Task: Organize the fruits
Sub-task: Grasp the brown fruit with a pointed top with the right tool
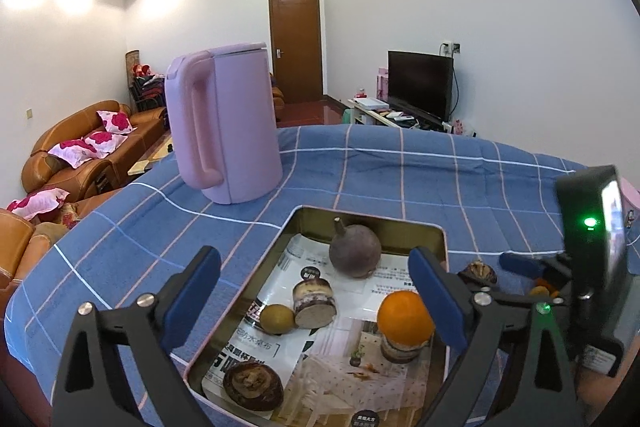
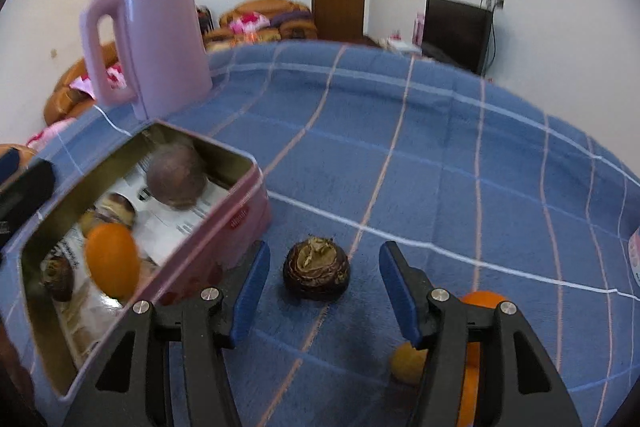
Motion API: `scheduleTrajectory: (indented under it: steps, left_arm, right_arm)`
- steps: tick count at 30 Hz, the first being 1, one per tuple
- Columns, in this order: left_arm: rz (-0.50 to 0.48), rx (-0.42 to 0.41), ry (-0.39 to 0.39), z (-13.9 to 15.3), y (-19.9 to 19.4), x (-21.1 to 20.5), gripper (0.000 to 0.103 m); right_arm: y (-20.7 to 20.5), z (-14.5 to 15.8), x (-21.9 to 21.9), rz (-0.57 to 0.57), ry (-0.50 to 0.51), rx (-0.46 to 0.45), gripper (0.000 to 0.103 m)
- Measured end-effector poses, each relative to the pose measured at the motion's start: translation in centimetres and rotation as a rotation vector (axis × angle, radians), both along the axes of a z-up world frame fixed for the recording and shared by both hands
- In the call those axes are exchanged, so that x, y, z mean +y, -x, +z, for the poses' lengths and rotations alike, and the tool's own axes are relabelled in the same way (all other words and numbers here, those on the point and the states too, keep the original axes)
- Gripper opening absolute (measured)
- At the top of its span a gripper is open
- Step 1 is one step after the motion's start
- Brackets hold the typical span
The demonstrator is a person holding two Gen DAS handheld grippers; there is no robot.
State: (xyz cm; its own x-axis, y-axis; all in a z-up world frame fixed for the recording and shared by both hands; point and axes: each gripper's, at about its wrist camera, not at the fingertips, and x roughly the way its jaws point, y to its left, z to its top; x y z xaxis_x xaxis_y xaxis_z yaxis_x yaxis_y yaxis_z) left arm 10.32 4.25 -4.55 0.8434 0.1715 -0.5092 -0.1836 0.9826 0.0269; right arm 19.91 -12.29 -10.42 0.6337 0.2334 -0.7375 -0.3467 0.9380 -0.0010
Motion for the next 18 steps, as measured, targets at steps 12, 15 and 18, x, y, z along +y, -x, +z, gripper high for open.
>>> scheduleTrajectory:
  steps: [12, 15, 18]
  left_arm:
    - [-0.076, 0.012, -0.022, 0.1, 0.0, -3.2, 0.098]
    - [-0.112, 0.015, -0.028, 0.1, -0.1, -5.1, 0.098]
    - [-0.153, 0.025, -0.036, 0.1, -0.2, -7.2, 0.098]
  right_arm:
    - [4.6, 3.2, -5.2, -0.095, -0.084, -0.143, 0.039]
    - [6.4, 3.9, -8.8, -0.196, -0.050, -0.202, 0.039]
    - [7.0, 3.7, -12.0, -0.276, -0.054, -0.205, 0.039]
